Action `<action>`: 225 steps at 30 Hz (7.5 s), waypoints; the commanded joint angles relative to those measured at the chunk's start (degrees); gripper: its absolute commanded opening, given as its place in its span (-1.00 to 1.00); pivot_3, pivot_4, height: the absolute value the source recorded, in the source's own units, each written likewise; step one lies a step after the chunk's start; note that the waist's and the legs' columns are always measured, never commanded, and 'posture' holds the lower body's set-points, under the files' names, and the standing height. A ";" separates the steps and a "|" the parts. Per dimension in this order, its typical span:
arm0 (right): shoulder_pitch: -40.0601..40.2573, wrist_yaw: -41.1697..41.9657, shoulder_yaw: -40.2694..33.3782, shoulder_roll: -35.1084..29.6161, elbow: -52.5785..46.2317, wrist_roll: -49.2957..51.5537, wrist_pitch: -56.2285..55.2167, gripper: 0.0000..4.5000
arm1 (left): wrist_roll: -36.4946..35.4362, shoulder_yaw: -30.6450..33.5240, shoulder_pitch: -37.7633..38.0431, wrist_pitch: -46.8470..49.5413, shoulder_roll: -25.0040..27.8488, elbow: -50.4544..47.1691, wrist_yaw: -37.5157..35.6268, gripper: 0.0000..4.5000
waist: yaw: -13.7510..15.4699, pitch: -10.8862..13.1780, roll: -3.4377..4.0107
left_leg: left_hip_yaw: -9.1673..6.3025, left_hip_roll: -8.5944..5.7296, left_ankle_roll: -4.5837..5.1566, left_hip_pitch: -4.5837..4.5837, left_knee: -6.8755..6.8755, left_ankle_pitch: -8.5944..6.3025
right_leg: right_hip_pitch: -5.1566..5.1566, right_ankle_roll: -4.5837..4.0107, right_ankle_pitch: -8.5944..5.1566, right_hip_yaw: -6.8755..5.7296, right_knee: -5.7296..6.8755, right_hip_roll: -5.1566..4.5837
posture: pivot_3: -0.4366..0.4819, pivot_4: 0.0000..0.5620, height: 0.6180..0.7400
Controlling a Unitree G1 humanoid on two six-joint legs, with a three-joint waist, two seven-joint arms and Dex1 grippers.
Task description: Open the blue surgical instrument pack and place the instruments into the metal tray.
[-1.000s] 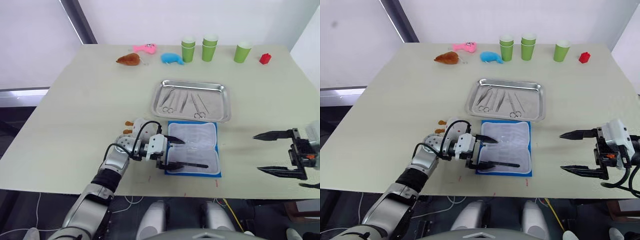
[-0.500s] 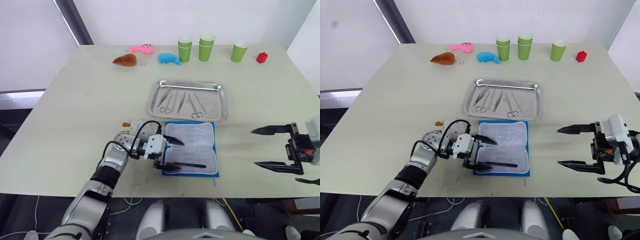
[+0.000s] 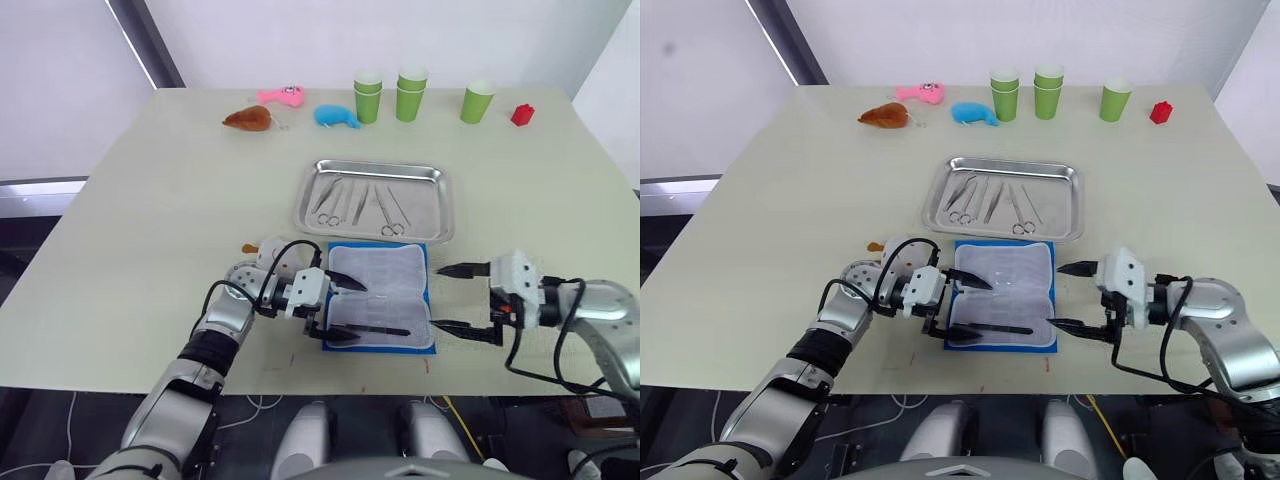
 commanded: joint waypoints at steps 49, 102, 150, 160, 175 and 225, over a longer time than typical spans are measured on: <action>-5.57 -3.70 16.90 1.69 1.47 -14.92 2.92 -1.00 | 6.23 -4.81 4.79 -0.02 1.38 5.78 -0.64 1.00 | 0.12 -0.44 -0.19 | 0.04 0.14 0.00 0.91 0.04 -0.01 | 0.76 -0.13 -0.06 0.11 0.07 0.16 | -0.05 -0.47 0.99; 3.67 4.29 -3.74 -21.52 -7.79 -7.58 5.78 -1.00 | 6.75 -4.93 3.45 -0.69 0.55 8.01 -0.67 1.00 | 0.23 -0.12 -0.16 | 0.20 0.05 -0.01 0.80 0.03 -0.01 | 0.75 0.10 -0.19 0.11 -0.04 -0.26 | -0.05 -0.47 0.99; -38.49 -55.78 -3.65 27.81 23.18 -7.19 49.15 -1.00 | 6.67 -5.00 4.14 -1.32 1.34 8.18 0.28 1.00 | -0.13 -0.44 0.43 | 0.21 -0.10 0.01 0.83 -0.06 0.00 | 0.64 -0.15 -0.04 0.17 0.09 -0.24 | -0.05 -0.47 0.99; -40.19 -59.29 -5.94 32.39 29.69 -8.62 46.49 -1.00 | 6.81 -4.90 3.46 -1.28 1.30 8.55 0.56 1.00 | -0.34 -0.44 0.45 | 0.22 -0.10 0.01 0.83 -0.07 0.00 | 0.63 -0.15 -0.04 0.18 0.11 -0.23 | -0.05 -0.47 0.99; -38.09 -54.20 -2.04 29.55 23.43 -10.12 44.48 0.59 | 6.53 -4.75 4.12 -1.21 1.64 7.93 0.83 1.00 | -0.98 -0.46 0.48 | 0.19 -0.10 0.02 0.83 -0.07 0.00 | 0.64 -0.13 -0.05 0.17 0.11 -0.25 | -0.05 -0.47 0.99; 17.44 -6.06 -28.10 8.34 2.87 15.57 -0.47 0.98 | -19.00 42.46 29.45 38.05 20.16 -28.08 22.35 1.00 | -0.97 1.75 -0.41 | 0.36 0.00 -0.06 -1.10 0.89 0.03 | -1.25 -0.11 0.00 0.34 1.06 -0.35 | -0.05 -0.47 0.99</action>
